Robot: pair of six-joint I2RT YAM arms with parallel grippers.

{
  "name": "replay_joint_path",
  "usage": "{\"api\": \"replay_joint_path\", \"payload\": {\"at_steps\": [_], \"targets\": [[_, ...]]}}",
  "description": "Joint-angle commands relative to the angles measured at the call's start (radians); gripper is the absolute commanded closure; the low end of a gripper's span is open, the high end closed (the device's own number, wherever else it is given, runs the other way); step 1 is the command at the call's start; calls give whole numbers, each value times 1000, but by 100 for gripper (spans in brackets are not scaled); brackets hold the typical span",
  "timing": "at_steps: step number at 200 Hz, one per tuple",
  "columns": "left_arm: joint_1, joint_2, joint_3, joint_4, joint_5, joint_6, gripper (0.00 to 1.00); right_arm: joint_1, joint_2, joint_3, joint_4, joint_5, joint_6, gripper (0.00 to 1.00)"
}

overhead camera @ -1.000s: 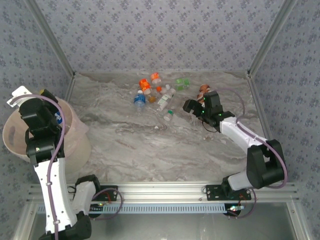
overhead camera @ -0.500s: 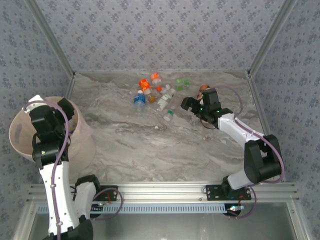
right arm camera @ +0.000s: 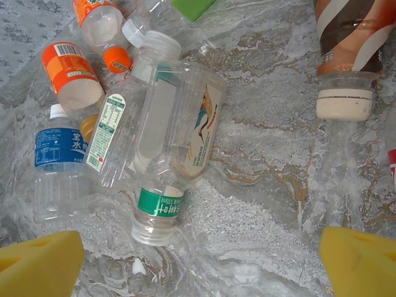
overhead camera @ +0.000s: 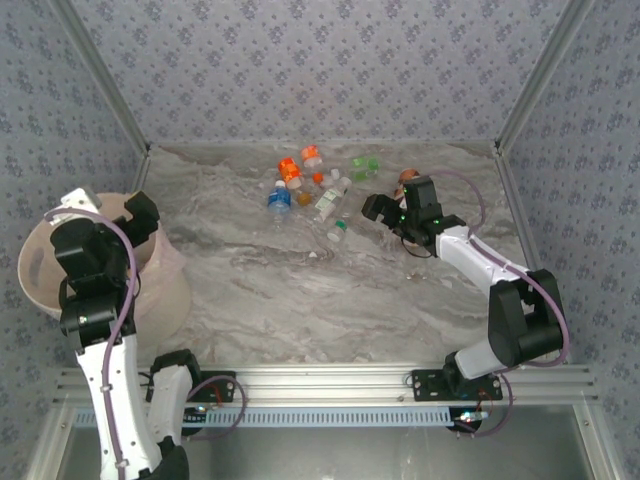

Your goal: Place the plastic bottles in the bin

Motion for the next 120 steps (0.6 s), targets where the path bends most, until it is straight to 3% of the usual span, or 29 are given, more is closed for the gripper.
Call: {"api": "replay_joint_path", "payload": {"at_steps": [1,41,89,120], "targets": [[2,14,78,-11,125,-38,2,-3,13,49,-28,20,-62,0],[-51,91,169,-37,214,-129,2,-44,121,172,-130,-23,-133,0],[-322,166,203,-6,132,-103,2,-103,313,428,-325,106,-202,0],[-435,241,232,19,166,-86,2,-172,467,615,-442,152,-265,0]]}}
